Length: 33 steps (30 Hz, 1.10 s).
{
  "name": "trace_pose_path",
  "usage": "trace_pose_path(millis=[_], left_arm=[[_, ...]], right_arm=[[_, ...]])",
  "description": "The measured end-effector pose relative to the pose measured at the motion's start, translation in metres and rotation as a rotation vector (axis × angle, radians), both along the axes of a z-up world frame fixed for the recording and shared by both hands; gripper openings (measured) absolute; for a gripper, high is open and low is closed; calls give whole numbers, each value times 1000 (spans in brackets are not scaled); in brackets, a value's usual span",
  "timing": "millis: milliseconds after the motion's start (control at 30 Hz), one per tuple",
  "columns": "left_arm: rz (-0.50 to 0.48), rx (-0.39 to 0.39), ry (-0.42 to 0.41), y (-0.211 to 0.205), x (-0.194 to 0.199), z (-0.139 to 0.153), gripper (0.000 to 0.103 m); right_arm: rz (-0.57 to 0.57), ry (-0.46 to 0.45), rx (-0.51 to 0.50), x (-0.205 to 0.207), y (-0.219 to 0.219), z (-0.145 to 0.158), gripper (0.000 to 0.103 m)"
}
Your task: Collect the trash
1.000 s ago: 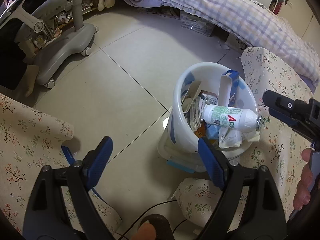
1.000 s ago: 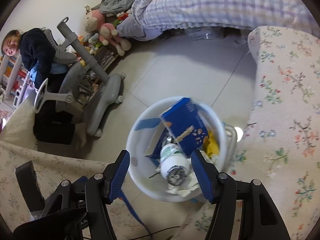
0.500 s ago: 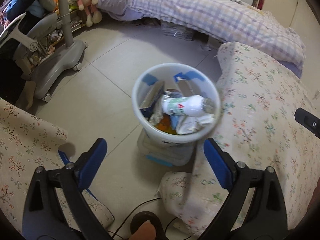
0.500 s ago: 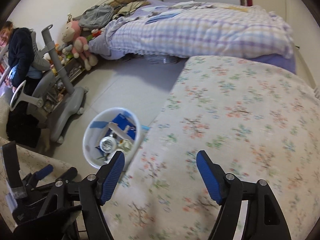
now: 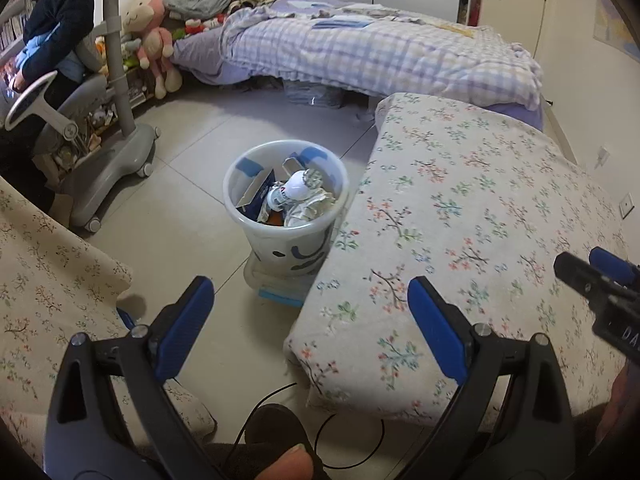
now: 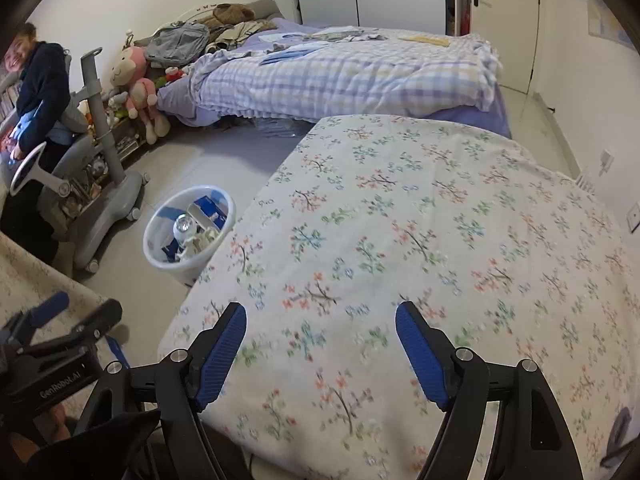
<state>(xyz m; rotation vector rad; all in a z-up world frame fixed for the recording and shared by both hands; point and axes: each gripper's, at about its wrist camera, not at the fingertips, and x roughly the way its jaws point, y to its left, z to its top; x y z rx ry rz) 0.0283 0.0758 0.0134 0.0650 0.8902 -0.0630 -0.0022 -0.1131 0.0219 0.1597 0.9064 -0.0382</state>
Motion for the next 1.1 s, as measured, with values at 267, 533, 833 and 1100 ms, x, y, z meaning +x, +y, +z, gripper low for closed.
trace_pose_path(millis=[267, 533, 833, 1100], left_arm=[[-29, 24, -76, -21, -32, -1, 97], [-67, 14, -69, -37, -39, -5, 97], [-46, -6, -67, -32, -39, -7, 97], [-56, -9, -60, -32, -38, -8, 97]], right_arm=[[-72, -58, -79, -43, -9, 0, 82], [-89, -60, -101, -48, -15, -4, 82], [-74, -50, -108, -47, -11, -8, 82], [-61, -43, -106, -45, -6, -11, 82]])
